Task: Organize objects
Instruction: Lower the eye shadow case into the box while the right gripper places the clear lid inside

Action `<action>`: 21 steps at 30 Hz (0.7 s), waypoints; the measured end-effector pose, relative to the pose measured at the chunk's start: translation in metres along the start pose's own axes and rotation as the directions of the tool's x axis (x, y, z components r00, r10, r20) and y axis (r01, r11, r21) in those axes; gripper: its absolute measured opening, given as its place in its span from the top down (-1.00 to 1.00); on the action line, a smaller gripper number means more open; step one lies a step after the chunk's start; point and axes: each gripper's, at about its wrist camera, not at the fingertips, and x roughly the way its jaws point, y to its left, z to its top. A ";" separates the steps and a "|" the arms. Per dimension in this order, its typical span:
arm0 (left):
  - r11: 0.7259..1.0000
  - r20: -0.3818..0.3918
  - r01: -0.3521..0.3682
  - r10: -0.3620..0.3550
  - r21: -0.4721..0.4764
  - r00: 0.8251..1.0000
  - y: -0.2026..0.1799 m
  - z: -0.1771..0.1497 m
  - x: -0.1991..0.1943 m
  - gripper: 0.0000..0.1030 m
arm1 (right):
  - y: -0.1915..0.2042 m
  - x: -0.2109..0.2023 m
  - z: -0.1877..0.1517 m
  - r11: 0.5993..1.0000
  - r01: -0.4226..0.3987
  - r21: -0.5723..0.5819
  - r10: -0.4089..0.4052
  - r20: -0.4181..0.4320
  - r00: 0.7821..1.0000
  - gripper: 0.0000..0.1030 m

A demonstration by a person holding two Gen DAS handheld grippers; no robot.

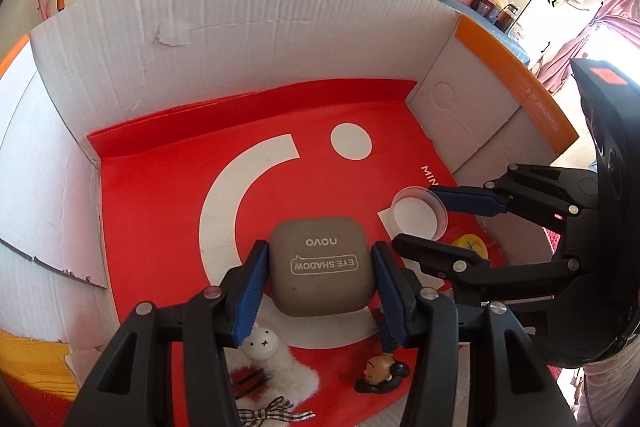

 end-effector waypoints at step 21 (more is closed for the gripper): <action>1.000 -0.038 -0.008 0.007 -0.024 0.999 -0.001 0.012 0.011 -0.05 | -0.005 -0.004 -0.008 1.000 -0.011 -0.013 0.011 -0.022 1.000 0.23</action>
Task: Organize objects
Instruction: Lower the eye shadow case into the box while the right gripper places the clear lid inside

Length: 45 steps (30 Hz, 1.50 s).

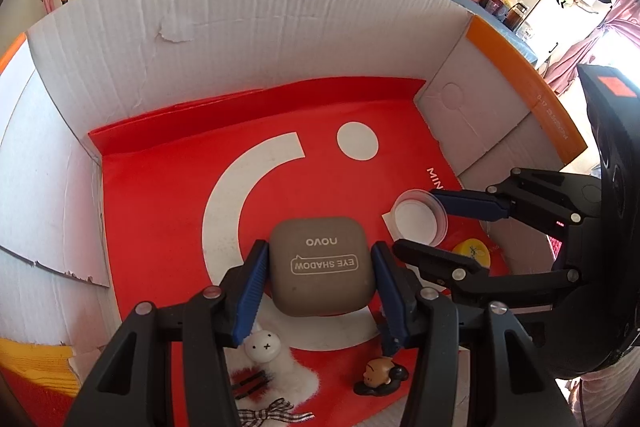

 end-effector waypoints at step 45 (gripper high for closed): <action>0.998 -0.028 -0.056 0.057 0.026 0.998 -0.002 -0.006 -0.014 -0.11 | 0.029 -0.019 0.007 0.999 -0.022 -0.037 0.021 -0.049 0.999 0.01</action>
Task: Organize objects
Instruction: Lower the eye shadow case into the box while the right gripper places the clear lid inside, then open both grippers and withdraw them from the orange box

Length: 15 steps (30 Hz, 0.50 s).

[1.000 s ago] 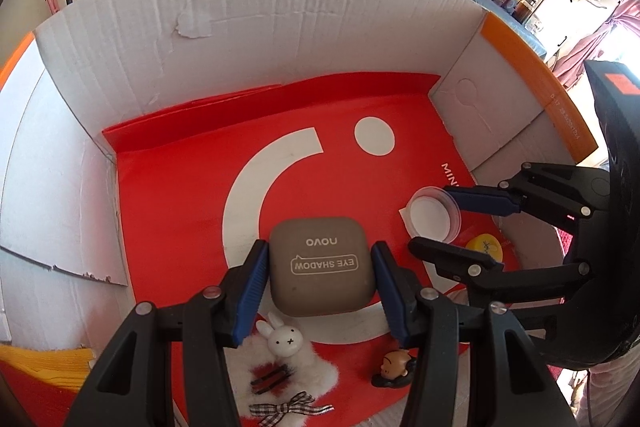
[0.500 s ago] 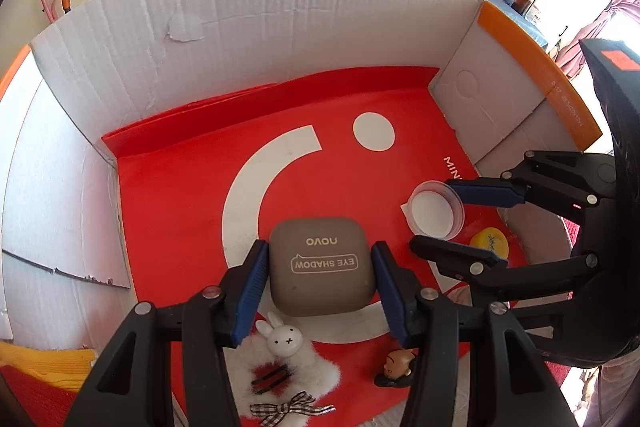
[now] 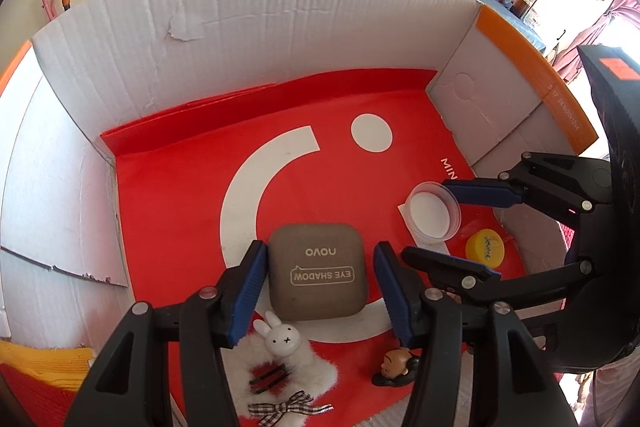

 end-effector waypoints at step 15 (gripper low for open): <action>0.999 0.025 0.035 -0.034 -0.034 0.999 0.016 -0.006 -0.025 -0.11 | 0.004 -0.024 -0.011 1.000 -0.006 0.027 0.005 0.030 1.000 0.01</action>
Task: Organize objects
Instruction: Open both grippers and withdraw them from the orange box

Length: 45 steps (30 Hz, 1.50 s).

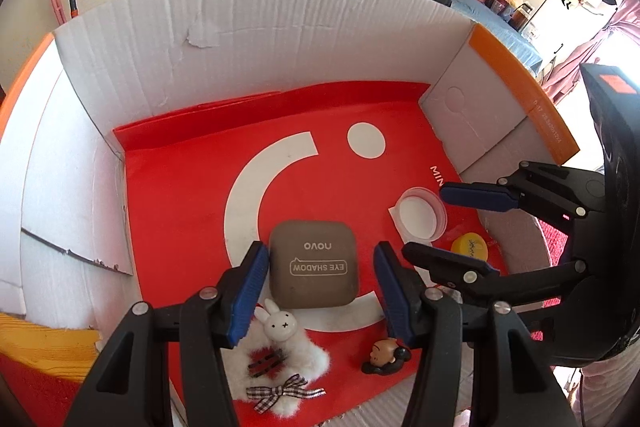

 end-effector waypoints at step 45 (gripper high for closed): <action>0.996 0.486 -0.067 0.085 -0.054 0.870 -0.031 -0.172 -0.109 -0.98 | 0.053 -0.095 -0.151 0.975 0.037 0.218 -0.151 0.537 0.830 -0.87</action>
